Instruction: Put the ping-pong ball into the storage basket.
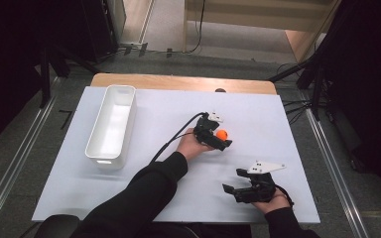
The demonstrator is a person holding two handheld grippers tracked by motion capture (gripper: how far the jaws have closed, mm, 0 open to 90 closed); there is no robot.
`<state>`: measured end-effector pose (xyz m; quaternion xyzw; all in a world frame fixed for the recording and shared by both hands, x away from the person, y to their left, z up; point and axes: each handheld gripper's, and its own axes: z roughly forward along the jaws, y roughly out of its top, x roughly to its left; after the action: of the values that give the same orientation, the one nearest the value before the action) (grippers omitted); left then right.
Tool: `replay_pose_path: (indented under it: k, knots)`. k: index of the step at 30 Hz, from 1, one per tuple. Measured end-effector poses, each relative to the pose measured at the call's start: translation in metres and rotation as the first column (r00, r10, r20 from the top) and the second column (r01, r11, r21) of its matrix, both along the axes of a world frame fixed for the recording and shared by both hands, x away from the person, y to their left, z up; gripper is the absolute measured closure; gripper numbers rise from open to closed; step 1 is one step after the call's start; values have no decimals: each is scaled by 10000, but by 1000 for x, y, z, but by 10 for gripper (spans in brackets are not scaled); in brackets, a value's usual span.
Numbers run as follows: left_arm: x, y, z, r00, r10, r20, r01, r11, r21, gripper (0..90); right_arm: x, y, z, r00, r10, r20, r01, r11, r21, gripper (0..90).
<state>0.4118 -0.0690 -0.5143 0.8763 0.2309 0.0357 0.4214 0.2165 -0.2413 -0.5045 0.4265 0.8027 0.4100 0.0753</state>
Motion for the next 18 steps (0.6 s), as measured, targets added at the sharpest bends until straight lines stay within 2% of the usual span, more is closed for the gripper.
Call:
replay_pose_path:
  k: [4,8,14,18]
  knots:
    - [-1,-1,-1,9999,-35,97,34,10000,59,43,0,0,0,10000,-2,-1,2,10000,-25,171]
    - [0,1,-1,9999,100,65,-99,9998,-149,72,0,0,0,10000,1,-8,-1,10000,-11,171]
    - [-5,-2,-1,9990,87,440,-90,9999,63,139,0,0,0,10000,7,-2,-7,10000,-2,171]
    - [-5,-2,-1,9989,126,461,-134,9997,187,177,0,0,0,10000,-14,-8,14,10000,16,171]
